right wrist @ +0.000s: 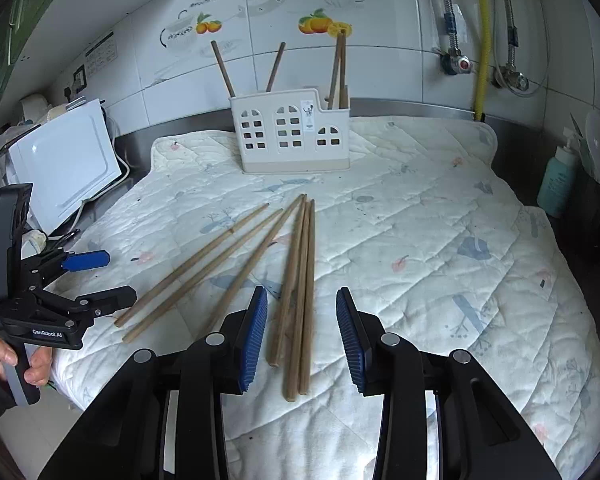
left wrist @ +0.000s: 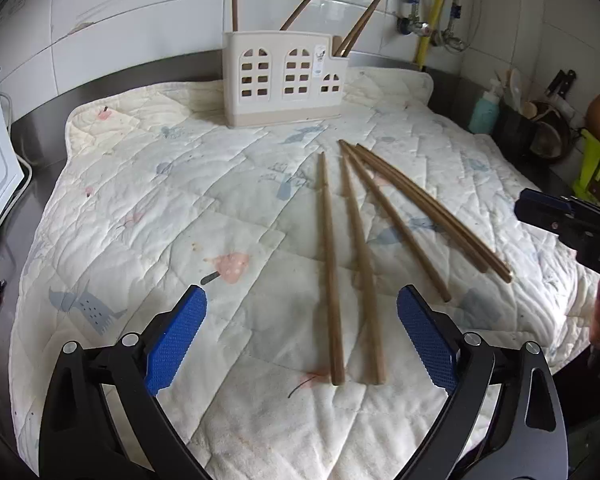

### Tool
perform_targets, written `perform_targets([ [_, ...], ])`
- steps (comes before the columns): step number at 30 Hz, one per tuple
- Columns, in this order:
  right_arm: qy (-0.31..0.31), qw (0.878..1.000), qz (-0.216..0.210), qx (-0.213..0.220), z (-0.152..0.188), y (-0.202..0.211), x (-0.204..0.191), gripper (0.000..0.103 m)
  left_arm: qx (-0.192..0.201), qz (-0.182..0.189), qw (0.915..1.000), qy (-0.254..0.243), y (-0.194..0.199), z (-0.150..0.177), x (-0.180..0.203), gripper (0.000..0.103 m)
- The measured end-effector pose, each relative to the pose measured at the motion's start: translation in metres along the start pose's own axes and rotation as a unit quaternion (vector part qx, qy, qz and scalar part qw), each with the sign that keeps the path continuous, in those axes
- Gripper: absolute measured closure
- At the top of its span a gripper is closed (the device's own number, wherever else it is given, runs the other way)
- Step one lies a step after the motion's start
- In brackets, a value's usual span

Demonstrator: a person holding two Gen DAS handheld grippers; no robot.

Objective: Organize utensils
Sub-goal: 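Move both open tools back over the remaining chopsticks, then close the left tool on a chopstick while the right tool grasps another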

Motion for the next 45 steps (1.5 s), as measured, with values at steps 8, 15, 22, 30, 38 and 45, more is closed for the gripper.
perform_targets([
  [8, -0.007, 1.000, -0.005, -0.007, 0.002, -0.005, 0.004, 0.068, 0.001, -0.002, 1.0000, -0.002, -0.006, 0.000, -0.001, 0.011],
  [15, -0.011, 1.000, -0.010, -0.016, 0.005, -0.011, 0.003, 0.068, -0.006, -0.001, 0.9993, -0.036, -0.009, 0.003, 0.014, 0.043],
  [22, -0.019, 0.999, -0.013, -0.024, 0.010, -0.015, 0.007, 0.068, -0.013, 0.003, 0.9989, -0.045, -0.012, 0.005, 0.017, 0.070],
  [30, -0.029, 0.999, -0.018, -0.035, 0.012, -0.020, 0.010, 0.072, -0.020, 0.014, 0.9983, -0.053, -0.016, 0.007, 0.019, 0.083],
  [38, -0.030, 0.998, -0.017, -0.046, 0.015, -0.025, 0.013, 0.082, -0.027, 0.019, 0.9981, -0.052, -0.023, 0.006, 0.019, 0.084],
  [45, -0.029, 0.998, -0.017, -0.057, 0.019, -0.031, 0.013, 0.087, -0.028, 0.013, 0.9983, -0.049, -0.023, 0.005, 0.018, 0.094],
])
Point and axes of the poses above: each gripper's, at about its wrist camera, not at the fingertips, and y roughly against the way its jaws point, x to its right, z to its underside, the point moved 3 cm from there along -y, roughly the way its jaws point, and after that the axes turned 10 degrees about -x, right-handed, at the moved point
